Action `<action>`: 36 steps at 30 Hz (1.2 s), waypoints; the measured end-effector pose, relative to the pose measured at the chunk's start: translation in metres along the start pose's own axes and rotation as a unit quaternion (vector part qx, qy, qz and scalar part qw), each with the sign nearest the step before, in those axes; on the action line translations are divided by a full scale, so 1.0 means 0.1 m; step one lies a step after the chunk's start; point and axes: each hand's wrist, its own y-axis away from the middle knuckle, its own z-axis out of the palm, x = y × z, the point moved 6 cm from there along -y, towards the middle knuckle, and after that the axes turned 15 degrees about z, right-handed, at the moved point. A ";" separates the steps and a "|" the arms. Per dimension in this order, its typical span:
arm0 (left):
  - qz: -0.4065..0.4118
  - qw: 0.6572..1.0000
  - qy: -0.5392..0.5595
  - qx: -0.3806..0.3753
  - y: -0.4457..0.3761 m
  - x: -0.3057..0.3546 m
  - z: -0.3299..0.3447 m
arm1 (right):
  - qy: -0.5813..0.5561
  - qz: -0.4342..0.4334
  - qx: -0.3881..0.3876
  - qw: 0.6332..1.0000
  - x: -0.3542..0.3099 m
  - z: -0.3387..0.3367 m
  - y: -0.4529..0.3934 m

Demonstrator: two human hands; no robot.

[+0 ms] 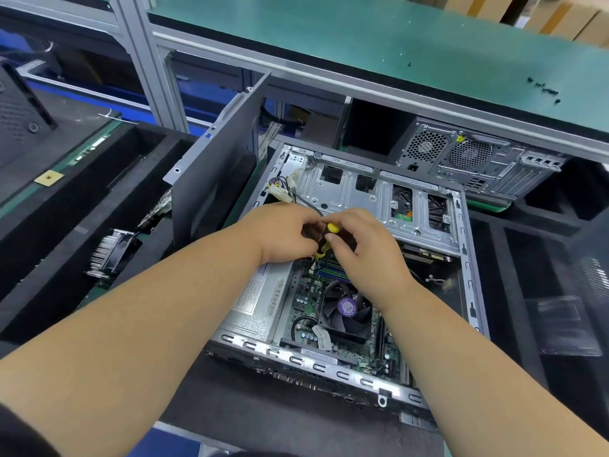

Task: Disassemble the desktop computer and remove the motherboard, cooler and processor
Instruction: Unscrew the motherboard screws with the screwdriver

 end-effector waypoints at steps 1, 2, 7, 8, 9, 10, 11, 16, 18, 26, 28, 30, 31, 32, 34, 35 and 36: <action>-0.002 1.000 0.000 -0.001 0.00 0.00 0.00 | -0.001 0.000 0.000 1.000 0.00 0.00 0.00; -0.003 1.000 0.000 -0.001 0.00 -0.01 0.00 | -0.003 0.001 0.001 1.000 0.00 0.00 0.00; -0.004 1.000 -0.007 -0.006 -0.01 -0.01 0.01 | -0.003 0.000 -0.005 1.000 0.00 0.02 0.00; -0.001 1.000 -0.008 -0.007 -0.01 -0.01 0.01 | 0.001 0.000 -0.011 1.000 0.00 0.04 0.00; 0.002 1.000 -0.008 -0.007 -0.01 0.00 0.01 | 0.004 0.000 -0.017 1.000 0.00 0.06 0.01; 0.006 1.000 -0.007 -0.007 -0.01 0.00 0.01 | 0.006 0.001 -0.021 1.000 0.00 0.08 0.01; 0.007 1.000 -0.008 -0.006 -0.01 0.00 0.00 | 0.007 0.002 -0.023 1.000 0.00 0.08 0.01; 0.005 1.000 -0.004 -0.001 0.00 0.00 0.00 | 0.004 0.001 -0.013 1.000 0.00 0.04 0.02; 0.003 1.000 -0.006 -0.002 0.00 0.00 0.00 | 0.002 0.000 -0.011 1.000 -0.01 0.03 0.02; 0.000 1.000 -0.010 -0.004 -0.01 -0.01 0.01 | 0.004 0.000 -0.011 1.000 0.01 0.05 0.01; 0.000 1.000 -0.011 -0.006 -0.01 -0.01 0.02 | 0.008 0.002 -0.014 1.000 0.01 0.06 0.01; 0.000 1.000 -0.012 -0.006 -0.01 -0.01 0.02 | 0.005 0.001 -0.013 1.000 0.02 0.07 0.01; -0.001 1.000 -0.012 -0.005 -0.01 -0.01 0.01 | 0.001 0.000 -0.011 1.000 0.02 0.06 0.01; -0.001 1.000 -0.014 -0.004 -0.01 -0.01 0.01 | -0.002 -0.002 -0.009 1.000 0.02 0.06 0.01; -0.002 1.000 -0.016 -0.003 -0.01 -0.01 0.00 | -0.005 -0.003 -0.006 1.000 0.02 0.05 0.01; -0.002 1.000 -0.015 -0.004 0.00 0.00 0.00 | -0.006 -0.004 -0.005 1.000 0.02 0.05 0.01; -0.002 1.000 -0.013 -0.005 -0.01 0.01 0.01 | -0.007 -0.004 -0.005 1.000 0.02 0.05 0.01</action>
